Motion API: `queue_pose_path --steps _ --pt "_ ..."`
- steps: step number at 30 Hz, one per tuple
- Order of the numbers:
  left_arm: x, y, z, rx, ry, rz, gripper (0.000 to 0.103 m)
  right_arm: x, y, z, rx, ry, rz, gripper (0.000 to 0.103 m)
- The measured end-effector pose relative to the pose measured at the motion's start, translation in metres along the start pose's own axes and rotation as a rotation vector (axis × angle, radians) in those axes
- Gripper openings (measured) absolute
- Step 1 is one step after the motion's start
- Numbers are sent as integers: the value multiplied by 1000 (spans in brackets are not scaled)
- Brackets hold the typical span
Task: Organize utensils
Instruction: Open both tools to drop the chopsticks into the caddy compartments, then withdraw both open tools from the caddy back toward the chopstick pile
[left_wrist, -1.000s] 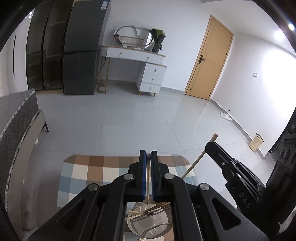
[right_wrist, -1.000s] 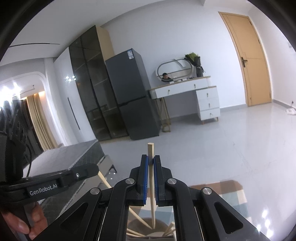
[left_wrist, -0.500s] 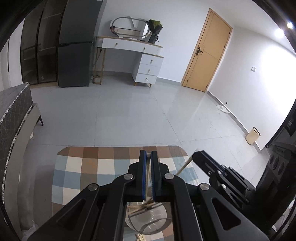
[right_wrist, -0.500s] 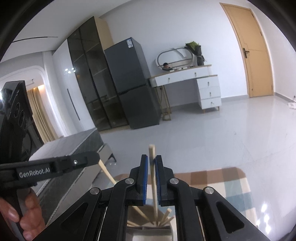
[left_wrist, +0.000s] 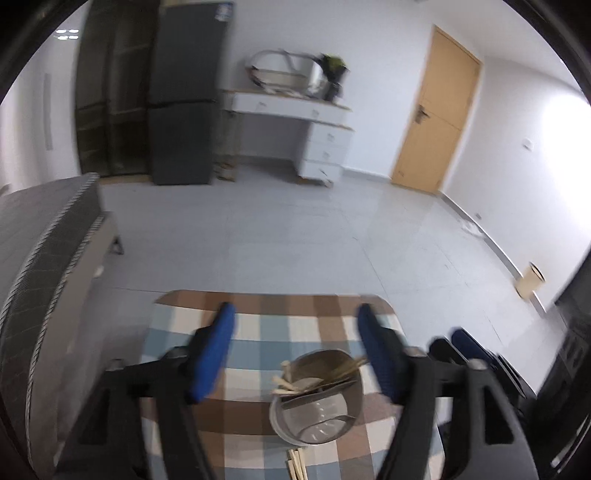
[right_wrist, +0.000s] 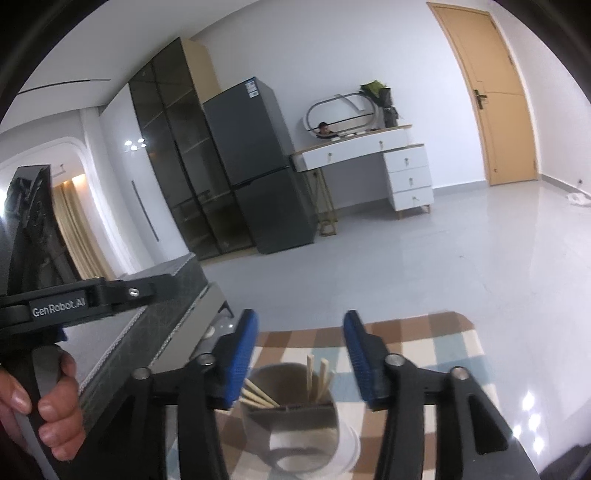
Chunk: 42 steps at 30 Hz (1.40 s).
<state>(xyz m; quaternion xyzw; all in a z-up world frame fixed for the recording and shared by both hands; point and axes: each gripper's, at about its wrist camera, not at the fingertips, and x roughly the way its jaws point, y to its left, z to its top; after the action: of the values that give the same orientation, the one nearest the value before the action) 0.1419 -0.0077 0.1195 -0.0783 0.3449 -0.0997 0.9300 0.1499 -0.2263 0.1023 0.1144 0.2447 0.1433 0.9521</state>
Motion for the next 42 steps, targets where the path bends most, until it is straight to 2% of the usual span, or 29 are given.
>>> queue_pose_path --steps 1,5,7,9,15,22,29,36,39,42 --pt "-7 2 -3 -17 -17 11 74 -5 0 -1 -2 5 -18 59" --pt "-28 3 -14 -38 -33 39 77 -26 2 -5 12 -2 -23 63" --pt "-36 2 -17 -34 -50 46 79 -40 4 -7 10 -22 -31 68" --pt "-48 -2 -21 -27 -76 70 87 -50 7 -7 7 -37 -39 72" --pt "-69 -4 -33 -26 -120 82 89 -77 16 -12 -6 -52 -59 80" --pt "-86 -4 -55 -10 -132 81 93 -105 23 -30 1 -73 -60 86" --pt "-93 5 -78 -21 -127 83 94 -119 31 -55 -1 -51 -54 87" --pt "-86 16 -109 -23 -107 80 94 -132 40 -82 -37 -47 -51 93" --pt "-78 19 -126 -19 -80 84 94 -134 41 -98 -57 -31 -62 94" --pt "-71 22 -140 -17 -42 70 94 -135 41 -113 -71 -49 -123 95"
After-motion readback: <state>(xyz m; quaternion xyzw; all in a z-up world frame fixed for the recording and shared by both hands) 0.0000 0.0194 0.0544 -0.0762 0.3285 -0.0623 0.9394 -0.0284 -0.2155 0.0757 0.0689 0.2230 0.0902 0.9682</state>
